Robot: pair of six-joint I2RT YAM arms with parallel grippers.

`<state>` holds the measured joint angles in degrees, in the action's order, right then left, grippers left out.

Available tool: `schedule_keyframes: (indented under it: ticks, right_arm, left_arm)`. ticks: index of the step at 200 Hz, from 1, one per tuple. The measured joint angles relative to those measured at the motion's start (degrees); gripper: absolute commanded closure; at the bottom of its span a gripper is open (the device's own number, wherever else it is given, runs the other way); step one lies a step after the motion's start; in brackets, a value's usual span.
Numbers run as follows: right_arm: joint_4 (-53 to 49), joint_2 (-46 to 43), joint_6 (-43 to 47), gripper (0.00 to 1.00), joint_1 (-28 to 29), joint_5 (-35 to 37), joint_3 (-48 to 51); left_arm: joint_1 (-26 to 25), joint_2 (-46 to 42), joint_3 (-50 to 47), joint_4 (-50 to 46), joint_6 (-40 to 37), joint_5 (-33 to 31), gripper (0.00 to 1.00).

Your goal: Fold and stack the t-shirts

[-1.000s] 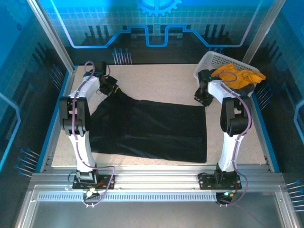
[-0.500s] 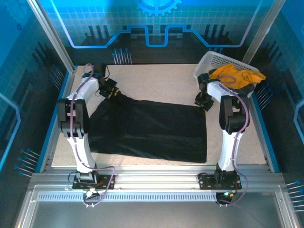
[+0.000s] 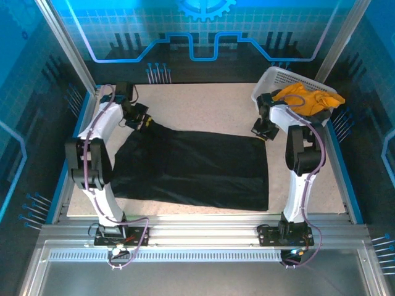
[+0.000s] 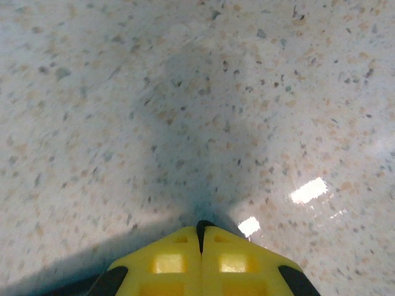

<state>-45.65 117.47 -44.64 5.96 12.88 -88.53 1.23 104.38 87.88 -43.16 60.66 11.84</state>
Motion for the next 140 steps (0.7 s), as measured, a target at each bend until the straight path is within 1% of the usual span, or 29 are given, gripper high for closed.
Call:
schedule_keyframes:
  ticks: [37,60,91,114,140]
  right_arm:
    - [0.3,-12.0,1.2,1.00,1.6,-1.3,6.6]
    - [0.1,-18.5,1.2,1.00,3.0,-1.6,11.5]
    - [-1.0,-26.2,1.2,1.00,4.1,-2.3,21.4]
    - [-2.2,-30.8,1.2,1.00,4.1,-3.0,28.3]
    - [-2.7,-33.8,1.2,1.00,4.1,-4.2,33.0]
  left_arm:
    - [0.2,-12.9,-10.8,-3.0,2.4,-2.5,1.00]
    - [1.7,-19.8,-17.1,-6.1,2.4,-4.1,1.00]
    - [4.0,-26.0,-23.1,-9.4,2.3,-6.3,1.00]
    - [4.2,-30.2,-27.0,-11.4,2.3,-7.1,1.00]
    - [4.2,-33.9,-31.6,-13.1,2.3,-7.6,1.00]
